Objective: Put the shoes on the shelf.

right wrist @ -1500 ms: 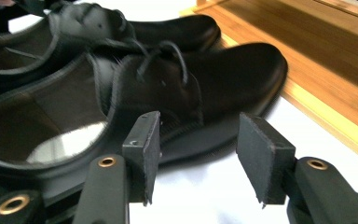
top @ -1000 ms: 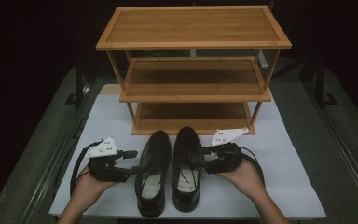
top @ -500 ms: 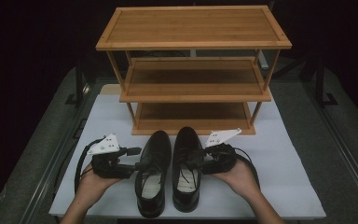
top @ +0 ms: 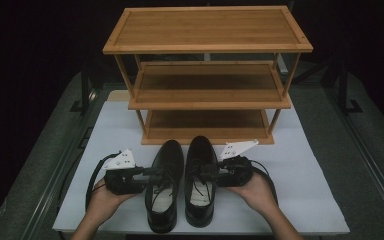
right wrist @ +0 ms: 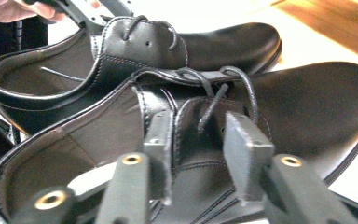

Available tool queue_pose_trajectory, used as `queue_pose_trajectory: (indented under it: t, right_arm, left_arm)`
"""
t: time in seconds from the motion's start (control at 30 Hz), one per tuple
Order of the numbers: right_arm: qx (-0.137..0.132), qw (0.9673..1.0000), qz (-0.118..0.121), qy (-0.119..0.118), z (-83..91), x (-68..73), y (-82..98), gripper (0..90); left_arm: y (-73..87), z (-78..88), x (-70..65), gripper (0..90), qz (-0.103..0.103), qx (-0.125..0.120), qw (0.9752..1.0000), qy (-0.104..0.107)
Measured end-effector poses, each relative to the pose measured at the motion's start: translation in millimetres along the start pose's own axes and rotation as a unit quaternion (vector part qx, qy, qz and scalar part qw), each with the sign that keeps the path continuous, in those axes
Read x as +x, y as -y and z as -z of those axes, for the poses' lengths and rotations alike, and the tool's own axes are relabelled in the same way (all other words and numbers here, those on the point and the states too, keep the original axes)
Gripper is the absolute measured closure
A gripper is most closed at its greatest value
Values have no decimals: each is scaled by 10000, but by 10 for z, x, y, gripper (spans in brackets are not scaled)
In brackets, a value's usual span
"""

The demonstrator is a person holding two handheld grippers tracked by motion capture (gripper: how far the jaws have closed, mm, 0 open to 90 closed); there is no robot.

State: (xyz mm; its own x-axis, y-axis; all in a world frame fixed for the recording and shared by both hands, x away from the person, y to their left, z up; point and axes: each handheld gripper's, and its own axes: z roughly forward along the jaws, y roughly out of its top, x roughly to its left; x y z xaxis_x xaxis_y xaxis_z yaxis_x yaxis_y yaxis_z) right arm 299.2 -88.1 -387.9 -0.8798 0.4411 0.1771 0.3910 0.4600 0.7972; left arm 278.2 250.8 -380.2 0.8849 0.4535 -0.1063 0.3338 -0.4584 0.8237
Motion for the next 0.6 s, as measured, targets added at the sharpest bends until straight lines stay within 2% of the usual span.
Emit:
queue_pose_trajectory:
  t: [0.1, 0.13, 0.2, 0.3, 0.5, 0.6]
  right_arm:
    - [-27, 10000, 40, 4, 11, 17, 5, 701]
    - [-36, 10000, 64, -3, 15, 19, 7, 724]
    - [-62, 9999, 124, 4, 23, 32, 14, 785]
    - [-70, 9998, 198, 35, 27, 46, 19, 832]
    - [-67, 9997, 229, 51, 31, 46, 24, 859]
    - [-112, 9995, 254, 178, 54, 38, 25, 865]
  left_arm:
    - [-2, 12, -13, 759, -67, 9, 10000, -12]
    - [-5, 15, -22, 759, -100, 17, 9999, -29]
    - [-11, 19, -42, 814, -161, 41, 9998, -80]
    - [-10, 18, -49, 844, -164, 39, 9998, -110]
    - [1, 20, -49, 865, -105, -7, 9999, -115]
    - [-18, 35, -84, 875, -154, -36, 9994, -322]
